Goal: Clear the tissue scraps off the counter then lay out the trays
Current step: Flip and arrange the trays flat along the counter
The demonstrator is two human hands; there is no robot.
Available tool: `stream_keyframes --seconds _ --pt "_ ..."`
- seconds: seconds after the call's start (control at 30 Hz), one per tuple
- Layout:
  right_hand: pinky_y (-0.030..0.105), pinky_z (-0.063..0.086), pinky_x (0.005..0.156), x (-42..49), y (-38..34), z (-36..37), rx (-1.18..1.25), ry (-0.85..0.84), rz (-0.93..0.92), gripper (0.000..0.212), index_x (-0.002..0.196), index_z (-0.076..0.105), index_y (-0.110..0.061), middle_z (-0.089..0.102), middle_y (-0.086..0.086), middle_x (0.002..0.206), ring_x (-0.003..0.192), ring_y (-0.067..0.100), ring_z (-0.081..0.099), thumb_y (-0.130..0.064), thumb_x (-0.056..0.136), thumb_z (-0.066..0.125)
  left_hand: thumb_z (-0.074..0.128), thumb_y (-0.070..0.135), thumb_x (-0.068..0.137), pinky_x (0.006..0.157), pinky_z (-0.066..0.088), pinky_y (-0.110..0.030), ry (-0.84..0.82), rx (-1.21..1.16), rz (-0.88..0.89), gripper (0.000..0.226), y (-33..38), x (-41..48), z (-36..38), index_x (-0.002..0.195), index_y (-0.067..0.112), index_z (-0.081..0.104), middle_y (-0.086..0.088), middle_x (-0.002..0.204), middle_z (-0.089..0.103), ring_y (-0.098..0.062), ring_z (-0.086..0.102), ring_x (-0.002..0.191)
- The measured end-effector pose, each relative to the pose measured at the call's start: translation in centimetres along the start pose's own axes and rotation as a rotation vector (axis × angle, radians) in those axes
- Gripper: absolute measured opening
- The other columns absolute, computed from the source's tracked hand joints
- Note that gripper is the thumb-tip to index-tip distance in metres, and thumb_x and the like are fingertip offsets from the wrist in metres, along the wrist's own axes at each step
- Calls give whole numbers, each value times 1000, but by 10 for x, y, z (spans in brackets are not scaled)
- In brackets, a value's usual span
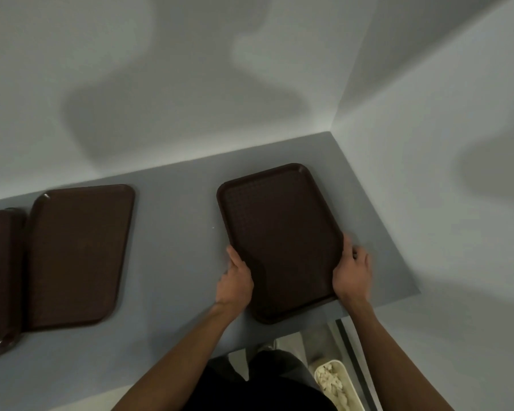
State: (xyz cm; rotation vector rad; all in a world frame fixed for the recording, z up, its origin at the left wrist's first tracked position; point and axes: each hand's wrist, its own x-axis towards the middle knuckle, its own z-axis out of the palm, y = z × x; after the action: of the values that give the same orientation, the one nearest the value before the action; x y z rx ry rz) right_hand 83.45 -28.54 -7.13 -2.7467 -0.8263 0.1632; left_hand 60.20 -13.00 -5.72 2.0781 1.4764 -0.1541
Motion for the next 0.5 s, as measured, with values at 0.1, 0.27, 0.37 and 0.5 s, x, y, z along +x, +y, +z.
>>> stream_keyframes --seconds 0.1,0.27,0.37,0.5 --pt "55 47 101 0 2 0 12 -19 24 74 162 29 -24 52 21 132 116 42 50 -15 92 52 23 25 107 92 56 -44 -9 17 64 59 -13 7 -2 160 2 9 -32 146 49 -34 69 108" --pt "59 40 106 -8 -20 -14 82 63 106 57 151 44 -24 48 20 141 127 44 44 -18 96 58 36 37 109 94 54 -51 53 -120 194 42 -51 -14 -48 149 27 34 -14 135 63 -39 67 110" --pt "58 39 106 -28 -62 -23 139 144 29 50 143 52 -22 48 17 141 126 43 45 -15 94 62 45 28 105 91 55 -49 140 -166 185 34 -101 -17 -71 139 26 48 -11 131 64 -39 67 110" --pt "50 41 105 -70 -140 -20 244 176 -105 43 136 58 -21 56 12 132 120 34 50 -12 95 63 57 15 98 76 57 -44 295 -232 183 24 -167 -18 -114 118 28 62 -4 114 68 -34 70 90"
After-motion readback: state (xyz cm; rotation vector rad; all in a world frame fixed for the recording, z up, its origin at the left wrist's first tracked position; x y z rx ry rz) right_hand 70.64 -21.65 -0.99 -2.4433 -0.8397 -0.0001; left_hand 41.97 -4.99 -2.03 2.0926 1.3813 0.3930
